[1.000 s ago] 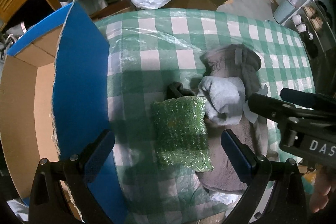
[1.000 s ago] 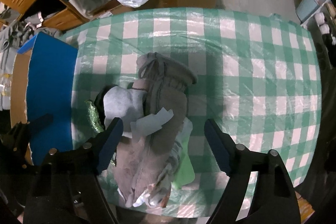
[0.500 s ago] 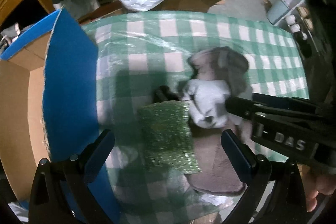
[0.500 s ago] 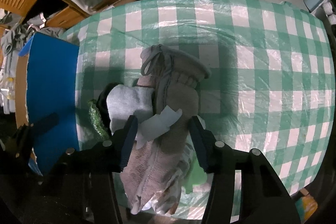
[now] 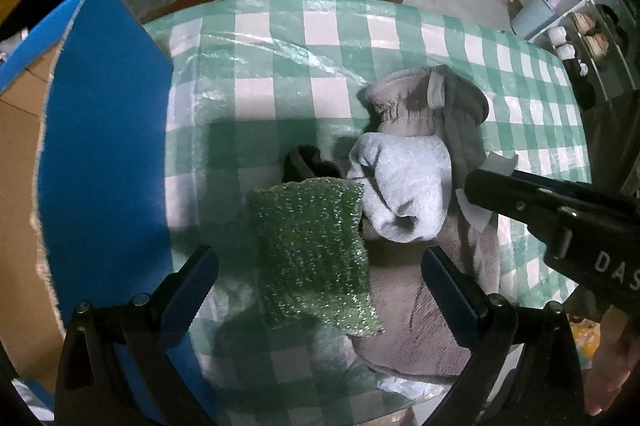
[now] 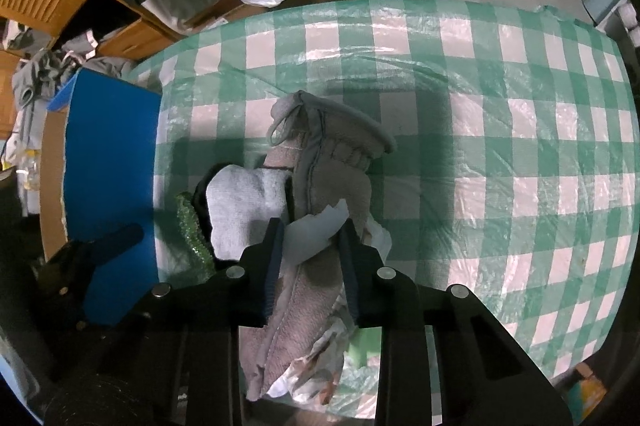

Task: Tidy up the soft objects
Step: 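Close the left gripper on the green mesh pad and lift it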

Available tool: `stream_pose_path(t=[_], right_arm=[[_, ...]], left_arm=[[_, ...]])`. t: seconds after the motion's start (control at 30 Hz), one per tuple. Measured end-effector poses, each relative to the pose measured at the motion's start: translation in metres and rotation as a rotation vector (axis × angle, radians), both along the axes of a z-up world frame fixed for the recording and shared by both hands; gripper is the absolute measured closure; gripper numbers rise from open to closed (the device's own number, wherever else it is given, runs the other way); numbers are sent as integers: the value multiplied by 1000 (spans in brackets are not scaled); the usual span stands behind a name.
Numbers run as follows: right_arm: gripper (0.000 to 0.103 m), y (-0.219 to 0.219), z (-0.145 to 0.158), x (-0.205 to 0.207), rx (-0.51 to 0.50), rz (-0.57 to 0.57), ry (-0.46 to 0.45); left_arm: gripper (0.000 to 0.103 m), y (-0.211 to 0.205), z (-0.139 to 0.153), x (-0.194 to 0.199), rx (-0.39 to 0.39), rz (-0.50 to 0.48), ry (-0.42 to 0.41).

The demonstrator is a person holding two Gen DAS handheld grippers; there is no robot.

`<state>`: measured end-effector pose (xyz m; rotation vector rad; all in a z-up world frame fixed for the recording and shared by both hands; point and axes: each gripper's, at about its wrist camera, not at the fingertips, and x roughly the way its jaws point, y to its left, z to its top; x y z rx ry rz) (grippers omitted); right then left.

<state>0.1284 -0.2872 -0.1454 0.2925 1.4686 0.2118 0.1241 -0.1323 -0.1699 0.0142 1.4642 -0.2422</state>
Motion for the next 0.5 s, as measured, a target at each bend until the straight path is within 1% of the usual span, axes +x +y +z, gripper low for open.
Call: stream_pose_path(t=[0.03, 0.1, 0.17, 0.2, 0.27, 0.3, 0.37, 0.4, 0.5], right_arm=[[79, -1, 1, -1, 0, 1, -4], [80, -2, 3, -2, 0, 3, -12], [80, -3, 5, -3, 5, 1, -16], [80, -4, 6, -3, 7, -1, -18], [80, -5, 7, -5, 7, -1, -23], [80, -5, 8, -5, 6, 0, -26], [81, -5, 10, -7, -5, 5, -32], [80, -4, 10, -7, -8, 7, -32], [81, -5, 11, -9, -1, 12, -29]], left_arm=[[2, 0, -2, 0, -4, 1, 5], [9, 1, -5, 1, -17, 4, 15], [22, 1, -9, 1, -24, 6, 34], [25, 2, -11, 1, -29, 4, 39], [36, 1, -13, 0, -25, 1, 42], [40, 0, -14, 0, -20, -2, 42], [53, -1, -14, -1, -19, -4, 42], [55, -2, -15, -2, -19, -6, 42], [67, -3, -11, -4, -14, -20, 22]])
